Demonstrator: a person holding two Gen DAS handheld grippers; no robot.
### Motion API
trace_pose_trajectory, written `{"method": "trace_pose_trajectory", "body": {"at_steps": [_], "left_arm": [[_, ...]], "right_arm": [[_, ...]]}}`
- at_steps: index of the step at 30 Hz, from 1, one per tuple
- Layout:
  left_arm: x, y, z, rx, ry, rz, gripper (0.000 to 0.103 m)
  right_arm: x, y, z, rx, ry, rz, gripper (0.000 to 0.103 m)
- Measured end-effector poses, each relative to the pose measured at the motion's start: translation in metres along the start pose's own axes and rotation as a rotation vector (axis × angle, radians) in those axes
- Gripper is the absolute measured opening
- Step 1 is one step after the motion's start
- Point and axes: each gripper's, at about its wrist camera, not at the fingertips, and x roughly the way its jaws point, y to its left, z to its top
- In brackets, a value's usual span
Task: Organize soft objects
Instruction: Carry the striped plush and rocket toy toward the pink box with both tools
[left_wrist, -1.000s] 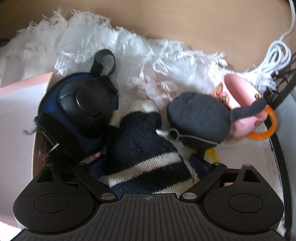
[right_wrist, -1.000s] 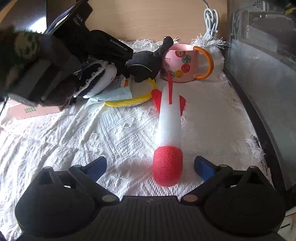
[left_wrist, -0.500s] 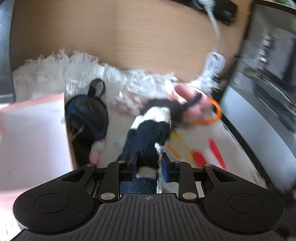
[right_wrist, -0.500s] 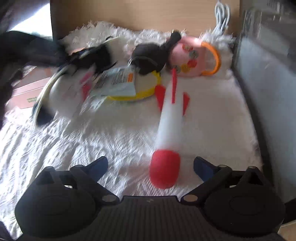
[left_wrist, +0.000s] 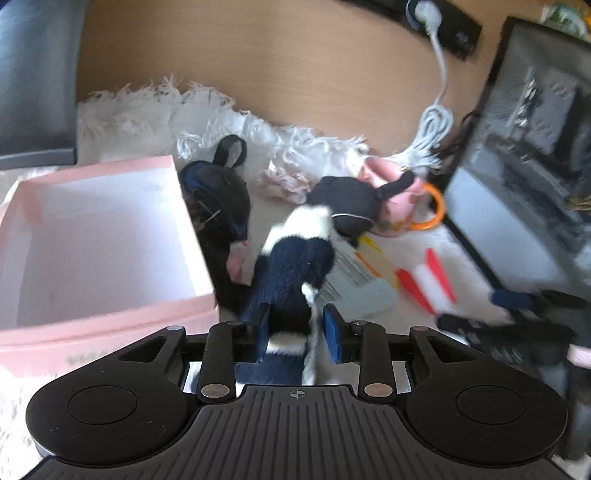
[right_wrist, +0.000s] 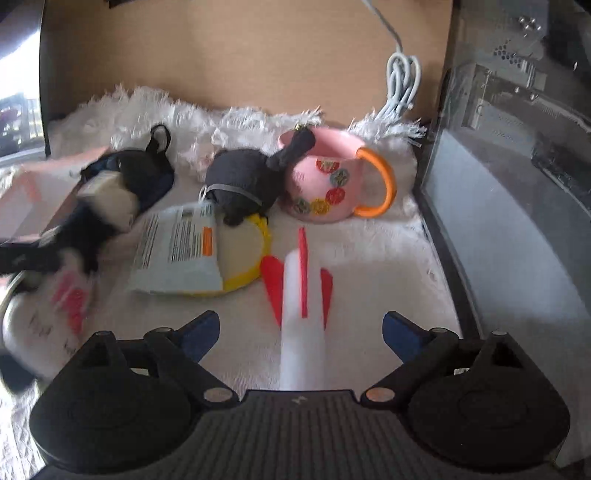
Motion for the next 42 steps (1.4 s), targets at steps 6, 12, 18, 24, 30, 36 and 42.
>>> {"method": "trace_pose_trajectory", "body": {"at_steps": [6, 12, 18, 24, 30, 36, 42], "left_arm": [[0.028, -0.02, -0.011, 0.089, 0.043, 0.04, 0.051], [0.02, -0.031, -0.02, 0.178, 0.056, 0.032, 0.043], [-0.02, -0.017, -0.039, 0.161, 0.047, -0.061, 0.034], [-0.089, 0.009, -0.052, 0.151, 0.052, -0.134, 0.029], [-0.146, 0.049, -0.03, 0.138, -0.065, -0.108, 0.029], [-0.151, 0.097, 0.039, 0.055, -0.254, -0.04, 0.033], [-0.113, 0.15, 0.091, -0.121, -0.303, 0.018, 0.035]], "right_arm": [[0.011, -0.001, -0.018, -0.062, 0.038, -0.059, 0.071], [0.016, -0.001, -0.015, -0.084, 0.071, -0.046, 0.027], [-0.042, 0.014, -0.01, -0.084, 0.009, 0.021, 0.027], [-0.088, 0.037, -0.019, -0.109, 0.0, 0.079, 0.027], [-0.109, 0.071, -0.032, -0.101, 0.069, 0.154, 0.027], [-0.125, 0.115, -0.035, -0.108, 0.022, 0.205, 0.027], [-0.133, 0.141, -0.035, -0.161, -0.026, 0.192, 0.027]]}}
